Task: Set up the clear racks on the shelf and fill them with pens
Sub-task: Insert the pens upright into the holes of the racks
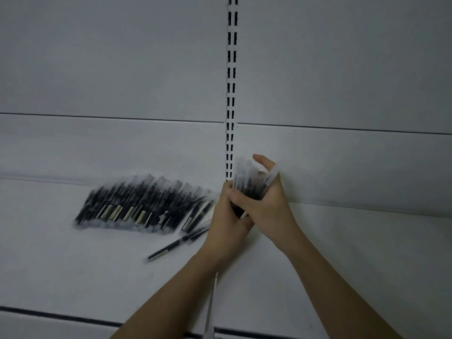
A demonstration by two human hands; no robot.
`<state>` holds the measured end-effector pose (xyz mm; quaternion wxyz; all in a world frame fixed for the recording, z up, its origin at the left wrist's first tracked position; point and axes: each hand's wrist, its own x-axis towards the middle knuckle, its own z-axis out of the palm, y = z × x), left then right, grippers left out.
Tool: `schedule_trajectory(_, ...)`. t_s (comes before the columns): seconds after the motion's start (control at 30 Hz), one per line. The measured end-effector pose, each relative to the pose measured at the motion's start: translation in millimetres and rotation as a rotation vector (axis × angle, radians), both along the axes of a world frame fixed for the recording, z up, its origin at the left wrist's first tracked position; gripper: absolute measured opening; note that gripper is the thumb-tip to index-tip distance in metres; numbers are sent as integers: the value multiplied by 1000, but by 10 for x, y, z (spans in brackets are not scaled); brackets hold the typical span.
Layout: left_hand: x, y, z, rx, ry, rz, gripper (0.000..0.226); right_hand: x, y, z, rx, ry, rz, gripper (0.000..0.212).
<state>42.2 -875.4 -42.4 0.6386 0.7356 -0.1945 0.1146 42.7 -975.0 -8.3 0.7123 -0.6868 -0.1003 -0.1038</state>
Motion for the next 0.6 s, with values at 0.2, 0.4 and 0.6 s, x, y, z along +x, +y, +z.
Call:
schedule_trajectory(0.2,-55,38,58,-106,53,-78,52,-81,53,74,-127,-5,-62,82)
schedule_trajectory(0.4,-61,97,-8,-76,99,-106,48,-135,38,103,-233,69,-141,82)
schedule_trajectory(0.6,-45,29,-62,37,144,-73,31,-415,-292,252,-339,229,-134,84)
